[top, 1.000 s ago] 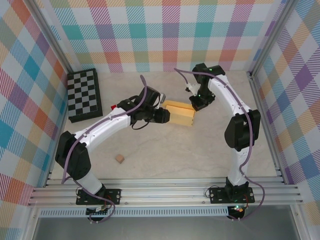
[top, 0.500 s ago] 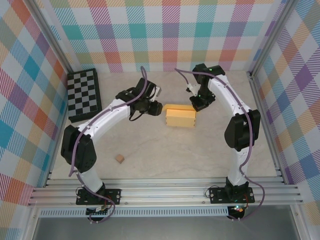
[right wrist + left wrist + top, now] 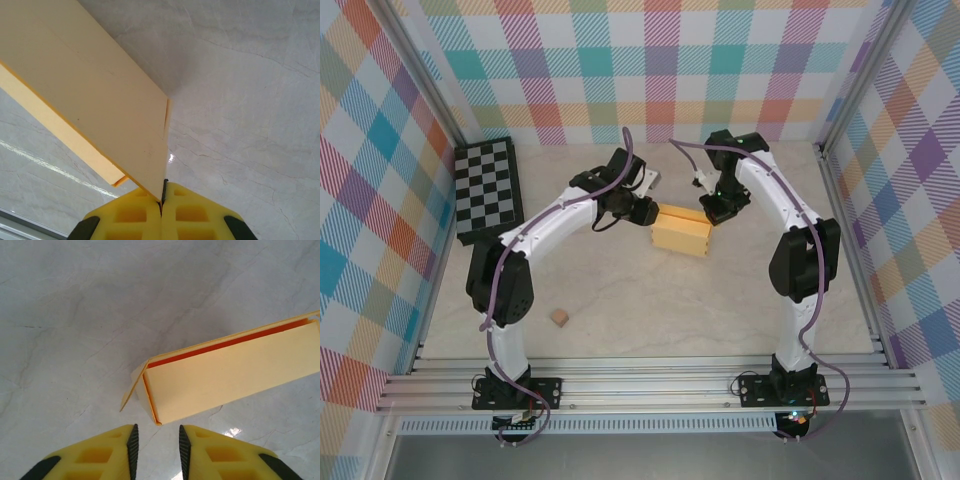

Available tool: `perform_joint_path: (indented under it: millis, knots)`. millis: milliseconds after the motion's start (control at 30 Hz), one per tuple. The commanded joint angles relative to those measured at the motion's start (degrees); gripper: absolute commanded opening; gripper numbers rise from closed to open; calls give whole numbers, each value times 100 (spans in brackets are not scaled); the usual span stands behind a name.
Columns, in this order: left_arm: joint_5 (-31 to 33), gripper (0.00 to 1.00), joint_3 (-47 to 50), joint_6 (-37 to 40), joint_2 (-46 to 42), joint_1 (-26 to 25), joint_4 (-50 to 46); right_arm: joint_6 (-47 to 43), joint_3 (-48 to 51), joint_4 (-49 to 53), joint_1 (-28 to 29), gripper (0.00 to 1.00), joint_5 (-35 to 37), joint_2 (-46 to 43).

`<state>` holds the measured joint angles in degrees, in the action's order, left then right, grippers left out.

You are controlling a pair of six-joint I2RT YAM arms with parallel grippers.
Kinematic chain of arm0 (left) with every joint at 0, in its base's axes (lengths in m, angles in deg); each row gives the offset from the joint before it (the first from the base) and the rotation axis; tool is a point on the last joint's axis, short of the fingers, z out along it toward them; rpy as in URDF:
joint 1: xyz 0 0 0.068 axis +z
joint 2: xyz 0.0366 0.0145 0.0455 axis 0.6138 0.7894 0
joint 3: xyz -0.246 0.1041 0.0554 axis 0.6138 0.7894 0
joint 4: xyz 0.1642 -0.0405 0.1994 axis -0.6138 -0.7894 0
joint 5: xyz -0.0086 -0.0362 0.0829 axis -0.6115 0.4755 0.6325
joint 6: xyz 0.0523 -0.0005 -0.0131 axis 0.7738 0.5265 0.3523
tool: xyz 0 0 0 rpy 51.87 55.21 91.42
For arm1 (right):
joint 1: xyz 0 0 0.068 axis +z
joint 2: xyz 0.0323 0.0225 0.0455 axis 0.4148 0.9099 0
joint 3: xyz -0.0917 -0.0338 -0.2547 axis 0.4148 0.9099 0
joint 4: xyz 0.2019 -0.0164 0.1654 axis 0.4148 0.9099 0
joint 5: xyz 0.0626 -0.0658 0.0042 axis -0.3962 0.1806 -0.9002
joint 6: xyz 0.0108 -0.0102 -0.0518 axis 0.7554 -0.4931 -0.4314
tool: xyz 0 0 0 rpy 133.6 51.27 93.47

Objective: Fold the paper box

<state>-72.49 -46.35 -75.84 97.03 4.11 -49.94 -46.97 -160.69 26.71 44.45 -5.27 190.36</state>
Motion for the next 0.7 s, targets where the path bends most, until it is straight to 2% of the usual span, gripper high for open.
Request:
perform_joint_path:
  millis: [0, 233, 500, 667]
  knots:
    - [212, 36, -203, 261, 115, -9, -253, -150, 73, 63, 36, 5, -114, -168]
    - [-196, 37, -426, 651, 282, 74, -342, -233, 139, 43, 39, 5, -175, -229]
    - [-399, 31, -563, 691, 520, 78, -450, -255, 141, 54, 36, 5, -250, -247]
    - [-288, 13, -576, 630, 518, 72, -502, -248, 126, 31, 34, 5, -250, -248]
